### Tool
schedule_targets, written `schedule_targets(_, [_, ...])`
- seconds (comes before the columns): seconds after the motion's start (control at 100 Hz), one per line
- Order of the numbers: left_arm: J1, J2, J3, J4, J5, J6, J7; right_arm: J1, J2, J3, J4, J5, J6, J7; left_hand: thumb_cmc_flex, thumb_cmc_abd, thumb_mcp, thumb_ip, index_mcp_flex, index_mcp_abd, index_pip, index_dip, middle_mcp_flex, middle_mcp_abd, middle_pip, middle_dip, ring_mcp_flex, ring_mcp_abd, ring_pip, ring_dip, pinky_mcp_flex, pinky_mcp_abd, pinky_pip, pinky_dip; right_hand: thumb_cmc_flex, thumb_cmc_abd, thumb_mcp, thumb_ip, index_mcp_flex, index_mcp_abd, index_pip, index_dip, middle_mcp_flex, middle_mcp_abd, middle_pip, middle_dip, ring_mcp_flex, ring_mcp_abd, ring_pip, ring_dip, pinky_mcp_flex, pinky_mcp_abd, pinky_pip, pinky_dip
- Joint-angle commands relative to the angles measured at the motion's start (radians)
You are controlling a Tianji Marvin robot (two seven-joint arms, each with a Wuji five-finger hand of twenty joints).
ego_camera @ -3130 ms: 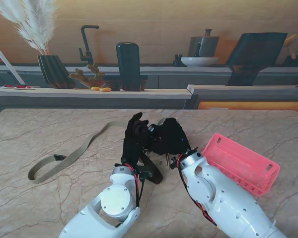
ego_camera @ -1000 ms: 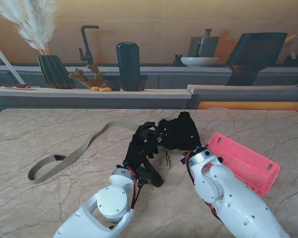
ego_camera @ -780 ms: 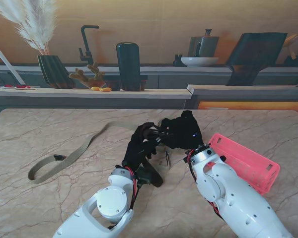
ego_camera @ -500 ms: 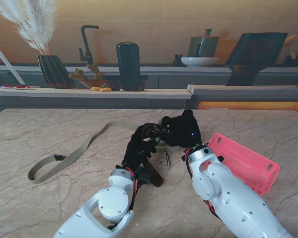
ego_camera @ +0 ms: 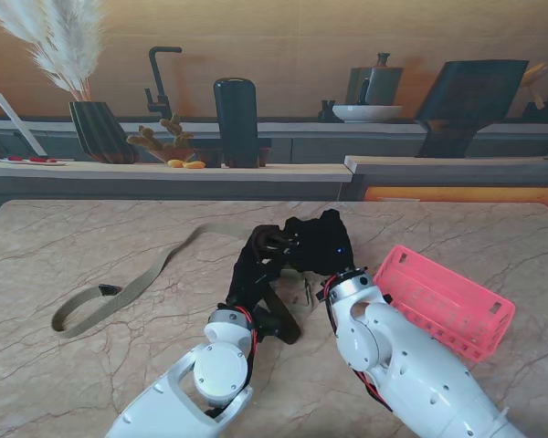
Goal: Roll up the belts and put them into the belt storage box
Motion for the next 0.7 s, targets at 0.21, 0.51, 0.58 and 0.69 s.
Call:
schedule_targets(0.21, [0.007, -0.026, 0.001, -0.012, -0.037, -0.023, 0.012, -0.006, -0.022, -0.038, -0.012, 0.011, -0.041, 0.009, -0.07, 0.043, -0.096, 0.001, -0.032, -0.046, 0.017, 0.004, -0.009, -0.031, -0.023, -0.034, -0.002, -0.072, -0.071, -0.086, -0.011, -0.054, -0.074, -0.049, 0.05, 0.049, 0.116, 0.058, 0.102, -0.152, 0.077, 0.01, 0.039, 0.009, 0.061, 0.008, 0.002, -0.049, 0.031, 0.003, -0.019, 0.033, 0.029, -0.03])
schedule_targets(0.51, [0.012, -0.036, -0.001, -0.029, -0.077, -0.026, 0.033, -0.007, -0.026, -0.059, -0.008, 0.035, -0.057, 0.027, 0.29, 0.274, -0.204, 0.006, -0.028, -0.048, 0.101, 0.029, 0.059, -0.041, 0.015, -0.059, 0.073, -0.087, -0.027, -0.149, 0.045, -0.068, -0.081, -0.061, 0.052, 0.06, 0.114, 0.063, 0.092, -0.137, 0.077, 0.014, 0.032, 0.017, 0.074, 0.008, -0.001, -0.046, 0.029, 0.0, -0.021, 0.033, 0.031, -0.034])
schedule_targets(0.58, [0.02, -0.036, -0.008, -0.043, -0.09, -0.029, 0.039, -0.022, -0.024, -0.049, -0.021, 0.037, -0.056, 0.036, 0.509, 0.335, -0.408, -0.001, -0.017, -0.048, 0.132, 0.037, 0.099, -0.042, 0.018, -0.026, 0.105, -0.086, -0.006, -0.149, 0.071, -0.064, -0.071, -0.059, 0.053, 0.069, 0.104, 0.065, 0.08, -0.144, 0.072, 0.025, 0.014, 0.015, 0.077, 0.013, -0.012, -0.047, 0.019, -0.004, -0.021, 0.033, 0.033, -0.036])
schedule_targets(0.69, [0.032, -0.031, -0.021, -0.063, -0.108, -0.028, 0.034, -0.065, -0.012, -0.012, -0.063, 0.038, -0.045, 0.077, 0.529, 0.274, -0.263, -0.007, 0.0, -0.06, 0.181, 0.053, 0.17, -0.04, 0.009, 0.027, 0.159, -0.076, 0.021, -0.139, 0.108, -0.047, -0.059, -0.055, 0.023, 0.041, 0.088, 0.06, 0.013, -0.123, 0.03, 0.045, -0.052, 0.015, 0.042, 0.017, -0.053, -0.038, -0.015, -0.015, -0.022, 0.025, 0.032, -0.038])
